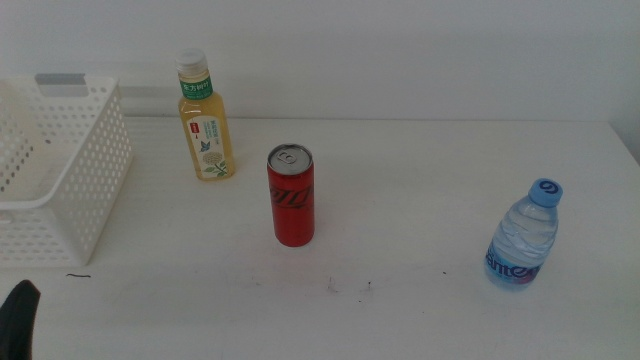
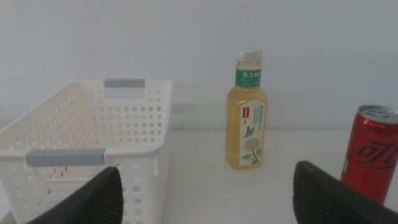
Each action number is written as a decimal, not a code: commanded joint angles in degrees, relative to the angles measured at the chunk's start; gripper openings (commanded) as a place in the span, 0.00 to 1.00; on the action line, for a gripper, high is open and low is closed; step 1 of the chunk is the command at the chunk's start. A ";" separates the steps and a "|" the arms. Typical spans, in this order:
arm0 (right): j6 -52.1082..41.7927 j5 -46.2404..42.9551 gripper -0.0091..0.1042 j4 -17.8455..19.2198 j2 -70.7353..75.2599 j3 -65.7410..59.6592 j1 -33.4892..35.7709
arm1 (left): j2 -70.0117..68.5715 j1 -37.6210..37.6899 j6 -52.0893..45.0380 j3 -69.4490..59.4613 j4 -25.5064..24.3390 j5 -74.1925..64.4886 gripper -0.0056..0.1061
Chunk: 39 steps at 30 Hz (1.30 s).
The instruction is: Use arms to grab the bottles and put them into the dustbin to the left of the table.
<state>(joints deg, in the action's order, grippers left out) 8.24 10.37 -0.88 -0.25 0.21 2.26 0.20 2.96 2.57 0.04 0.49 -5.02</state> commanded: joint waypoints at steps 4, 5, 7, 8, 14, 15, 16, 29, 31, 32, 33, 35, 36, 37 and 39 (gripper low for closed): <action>-0.36 -0.20 0.88 0.43 0.25 -0.21 -0.57 | -0.20 -0.02 0.34 -0.04 0.44 2.67 0.89; -0.36 -0.20 0.88 0.43 0.25 -0.21 -0.57 | -0.20 -0.02 0.34 -0.04 0.44 2.96 0.89; -0.36 -0.20 0.88 0.43 0.25 -0.21 -0.57 | -0.20 -0.02 0.34 -0.04 0.44 3.12 0.89; -0.36 -0.20 0.88 0.43 0.25 -0.21 -0.57 | -0.20 -0.02 0.34 -0.04 0.44 3.12 0.89; -0.36 -0.20 0.88 0.43 0.25 -0.21 -0.57 | 12.79 6.86 0.99 -0.04 0.81 16.18 0.89; -0.36 -0.20 0.88 0.43 0.25 -0.21 -0.57 | 17.91 9.54 0.99 -0.04 0.29 20.98 0.89; -0.36 -0.20 0.88 0.43 0.25 -0.21 -0.57 | 23.31 12.49 0.99 -0.04 0.18 25.75 0.89; -0.36 -0.20 0.88 0.43 0.25 -0.21 -0.57 | 78.34 37.06 0.52 -0.04 7.97 74.99 0.89; -0.36 -0.20 0.88 0.43 0.25 -0.21 -0.57 | 81.58 37.06 2.36 -0.04 7.97 74.99 0.89; -0.36 -0.20 0.88 0.43 0.25 -0.21 -0.57 | 82.33 37.06 2.51 -0.04 7.97 74.99 0.89; -0.36 -0.20 0.88 0.43 0.25 -0.21 -0.57 | 82.79 37.06 2.08 -0.04 8.11 74.99 0.89; -0.36 -0.20 0.88 0.43 0.25 -0.21 -0.57 | 82.92 37.06 0.75 -0.04 9.26 74.99 0.89; -0.36 -0.20 0.88 0.43 0.25 -0.21 -0.57 | 82.79 37.06 0.37 -0.04 10.17 74.99 0.89; -0.36 -0.20 0.88 0.43 0.25 -0.21 -0.57 | 82.55 37.06 0.37 -0.04 11.02 74.99 0.89; -0.36 -0.20 0.88 0.43 0.25 -0.21 -0.57 | 81.98 37.06 0.37 -0.04 11.78 74.99 0.89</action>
<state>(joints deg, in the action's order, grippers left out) 8.24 10.37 -0.88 -0.25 0.21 2.26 82.71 39.74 3.05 0.16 10.89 68.72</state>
